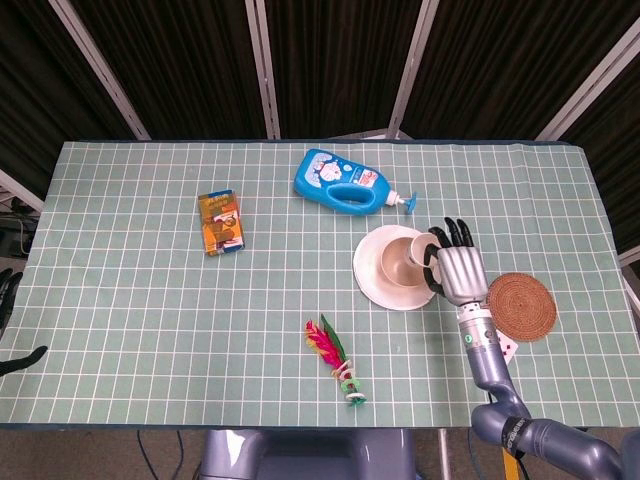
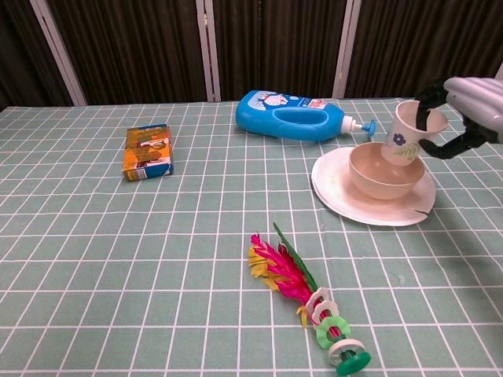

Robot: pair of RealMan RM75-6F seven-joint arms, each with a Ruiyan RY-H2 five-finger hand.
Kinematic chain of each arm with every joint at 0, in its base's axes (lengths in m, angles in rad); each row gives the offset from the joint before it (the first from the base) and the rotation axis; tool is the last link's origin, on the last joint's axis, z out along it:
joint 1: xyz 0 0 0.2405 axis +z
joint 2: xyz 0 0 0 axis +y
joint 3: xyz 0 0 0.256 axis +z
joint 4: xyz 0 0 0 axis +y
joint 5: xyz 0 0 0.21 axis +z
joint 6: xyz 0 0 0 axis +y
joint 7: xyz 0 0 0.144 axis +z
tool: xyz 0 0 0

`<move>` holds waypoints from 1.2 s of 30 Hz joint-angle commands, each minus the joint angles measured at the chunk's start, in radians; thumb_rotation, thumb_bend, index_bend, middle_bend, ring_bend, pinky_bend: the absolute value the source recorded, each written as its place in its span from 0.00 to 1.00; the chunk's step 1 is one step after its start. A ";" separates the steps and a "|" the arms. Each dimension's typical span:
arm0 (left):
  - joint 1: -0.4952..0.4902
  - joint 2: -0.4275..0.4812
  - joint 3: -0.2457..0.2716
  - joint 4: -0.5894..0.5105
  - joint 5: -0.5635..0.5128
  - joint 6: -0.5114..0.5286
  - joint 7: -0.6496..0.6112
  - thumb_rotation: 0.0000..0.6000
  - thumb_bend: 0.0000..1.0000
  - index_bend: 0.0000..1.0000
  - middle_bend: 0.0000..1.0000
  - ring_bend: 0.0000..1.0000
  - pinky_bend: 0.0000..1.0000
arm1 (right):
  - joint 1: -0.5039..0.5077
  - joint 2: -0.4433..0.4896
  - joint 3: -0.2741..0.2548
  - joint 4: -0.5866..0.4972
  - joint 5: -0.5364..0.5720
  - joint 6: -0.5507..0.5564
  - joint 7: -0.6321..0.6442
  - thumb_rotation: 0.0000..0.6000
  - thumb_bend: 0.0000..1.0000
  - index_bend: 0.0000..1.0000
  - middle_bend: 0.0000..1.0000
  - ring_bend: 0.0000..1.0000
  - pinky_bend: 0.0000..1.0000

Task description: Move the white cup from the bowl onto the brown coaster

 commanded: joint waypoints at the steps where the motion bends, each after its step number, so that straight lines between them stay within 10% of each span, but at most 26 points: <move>1: 0.000 0.001 -0.001 -0.004 0.001 0.003 0.001 1.00 0.00 0.00 0.00 0.00 0.00 | -0.029 0.057 0.011 -0.054 0.000 0.034 0.004 1.00 0.46 0.62 0.19 0.00 0.00; 15: 0.004 -0.004 0.001 -0.020 0.015 0.021 0.030 1.00 0.00 0.00 0.00 0.00 0.00 | -0.226 0.308 -0.082 -0.211 0.054 0.097 0.044 1.00 0.45 0.62 0.19 0.00 0.00; 36: 0.004 -0.007 -0.001 -0.016 0.012 0.020 0.031 1.00 0.00 0.00 0.00 0.00 0.00 | -0.233 0.237 -0.117 -0.073 0.136 -0.025 0.054 1.00 0.43 0.62 0.19 0.00 0.00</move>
